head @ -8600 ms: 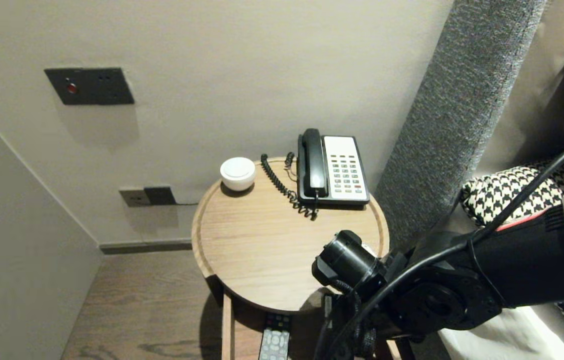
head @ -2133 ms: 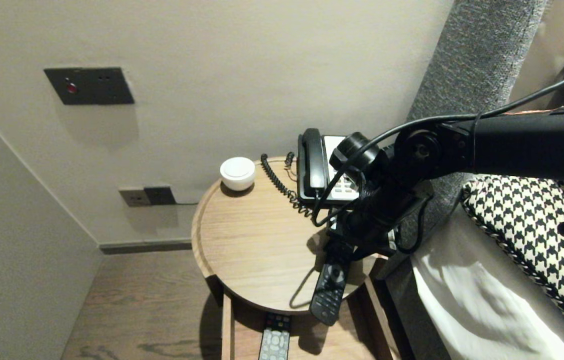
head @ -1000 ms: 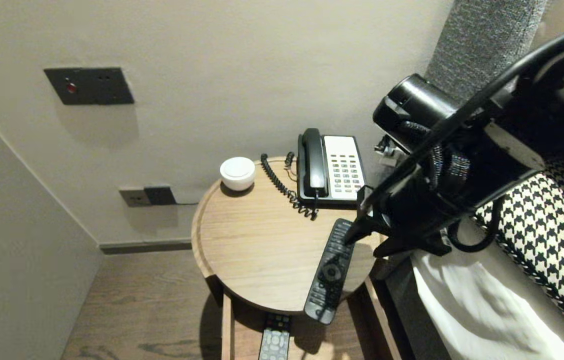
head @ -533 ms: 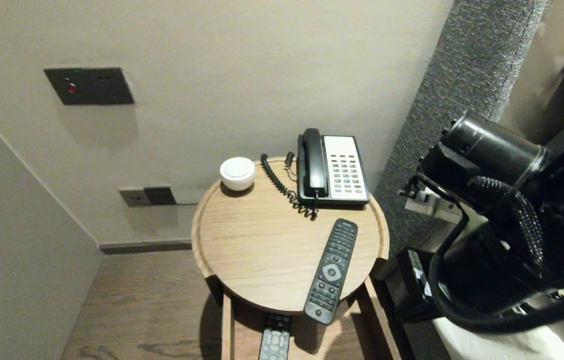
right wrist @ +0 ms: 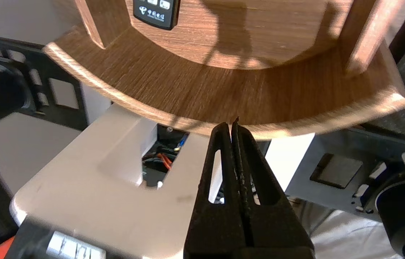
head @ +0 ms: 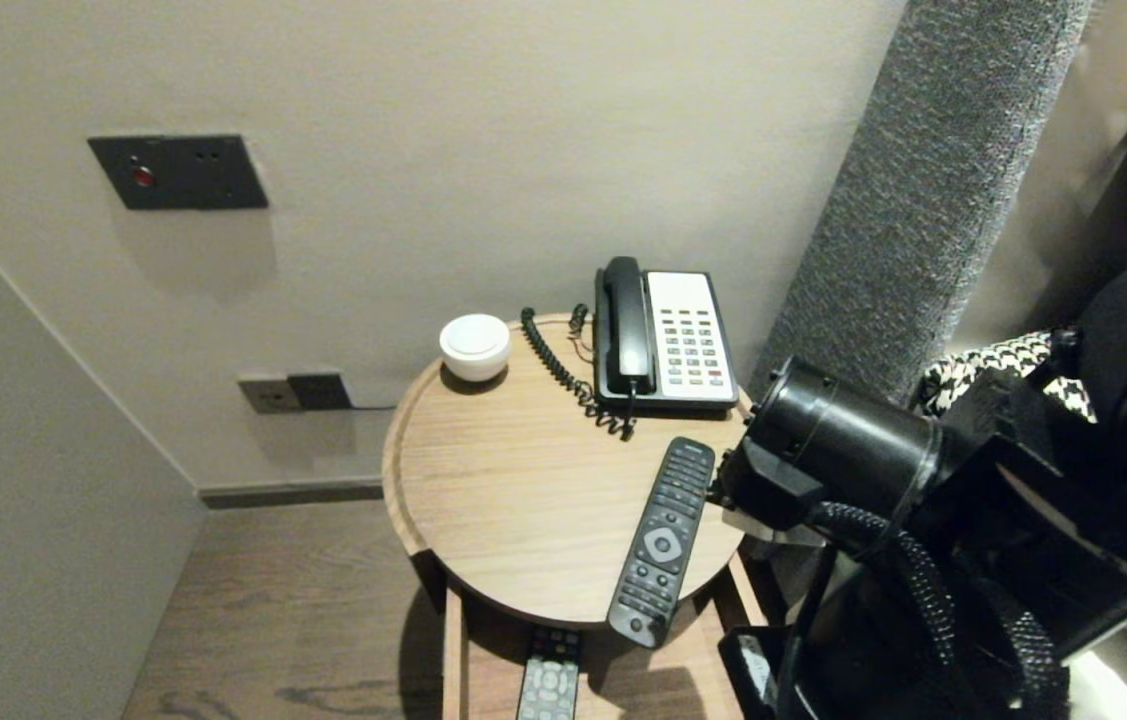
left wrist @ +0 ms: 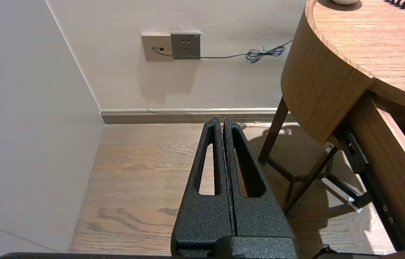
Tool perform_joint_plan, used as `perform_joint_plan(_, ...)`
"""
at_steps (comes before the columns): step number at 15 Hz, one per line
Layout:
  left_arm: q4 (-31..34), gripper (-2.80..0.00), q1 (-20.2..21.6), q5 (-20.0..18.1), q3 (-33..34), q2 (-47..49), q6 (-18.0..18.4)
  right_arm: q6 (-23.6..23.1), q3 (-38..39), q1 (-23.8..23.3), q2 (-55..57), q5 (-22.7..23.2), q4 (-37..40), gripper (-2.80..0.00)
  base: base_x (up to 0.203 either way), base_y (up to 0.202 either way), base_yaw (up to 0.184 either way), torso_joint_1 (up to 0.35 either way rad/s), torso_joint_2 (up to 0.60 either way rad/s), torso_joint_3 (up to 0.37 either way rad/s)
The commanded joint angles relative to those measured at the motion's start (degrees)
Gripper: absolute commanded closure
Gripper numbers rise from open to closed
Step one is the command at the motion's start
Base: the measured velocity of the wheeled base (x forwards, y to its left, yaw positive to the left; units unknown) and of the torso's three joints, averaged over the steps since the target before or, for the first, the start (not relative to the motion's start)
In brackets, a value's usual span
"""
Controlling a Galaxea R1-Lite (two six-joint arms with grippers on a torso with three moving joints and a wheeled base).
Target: Take the remote control out of the drawer one by one and place them on the table
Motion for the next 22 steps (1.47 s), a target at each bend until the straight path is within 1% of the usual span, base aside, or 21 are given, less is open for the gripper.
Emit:
perform_joint_plan(1, -0.1, 0.00, 0.0, 0.0, 0.0, -0.2, 0.0, 0.2, -1.0, 2.2, 5.1, -1.8, -0.4, 0.00, 0.000, 0.000, 0.000, 0.000, 0.00, 0.000)
perform_joint_plan(3, 0.0, 0.00, 0.0, 0.0, 0.0, -0.2, -0.1, 0.2, -2.8, 3.1, 8.6, -4.3, -1.2, 0.00, 0.000, 0.000, 0.000, 0.000, 0.00, 0.000)
perform_joint_plan(4, -0.1, 0.00, 0.0, 0.0, 0.0, -0.2, 0.0, 0.2, -4.0, 3.6, 10.6, -5.2, -1.8, -2.80, 0.000, 0.000, 0.000, 0.000, 0.00, 0.000)
perform_joint_plan(7, -0.1, 0.00, 0.0, 0.0, 0.0, -0.2, 0.0, 0.4, -6.4, 4.6, 15.7, -6.7, -3.5, -2.80, 0.000, 0.000, 0.000, 0.000, 0.00, 0.000)
perform_joint_plan(10, -0.1, 0.00, 0.0, 0.0, 0.0, -0.1, 0.0, 1.8, -10.1, 5.4, 20.7, -7.5, -3.9, -2.80, 0.000, 0.000, 0.000, 0.000, 0.00, 0.000)
perform_joint_plan(11, -0.1, 0.00, 0.0, 0.0, 0.0, -0.1, 0.0, 2.2, -11.4, 5.5, 22.2, -8.7, -3.8, -2.80, 0.000, 0.000, 0.000, 0.000, 0.00, 0.000)
perform_joint_plan(12, -0.1, 0.00, 0.0, 0.0, 0.0, -0.1, 0.0, 2.5, -11.7, 5.7, 23.3, -11.7, -3.8, -2.80, 0.000, 0.000, 0.000, 0.000, 0.00, 0.000)
perform_joint_plan(13, -0.1, 0.00, 0.0, 0.0, 0.0, -0.2, -0.1, 2.7, -11.7, 5.9, 24.1, -13.6, -3.8, -2.80, 0.000, 0.000, 0.000, 0.000, 0.00, 0.000)
perform_joint_plan(19, -0.1, 0.00, 0.0, 0.0, 0.0, -0.2, 0.0, 3.9, -15.9, 5.3, 25.9, -13.3, -3.7, -2.80, 0.000, 0.000, 0.000, 0.000, 0.00, 0.000)
perform_joint_plan(22, -0.1, 0.00, 0.0, 0.0, 0.0, -0.1, -0.1, 6.1, -17.5, 4.1, 26.3, -11.0, -3.9, -2.80, 0.000, 0.000, 0.000, 0.000, 0.00, 0.000)
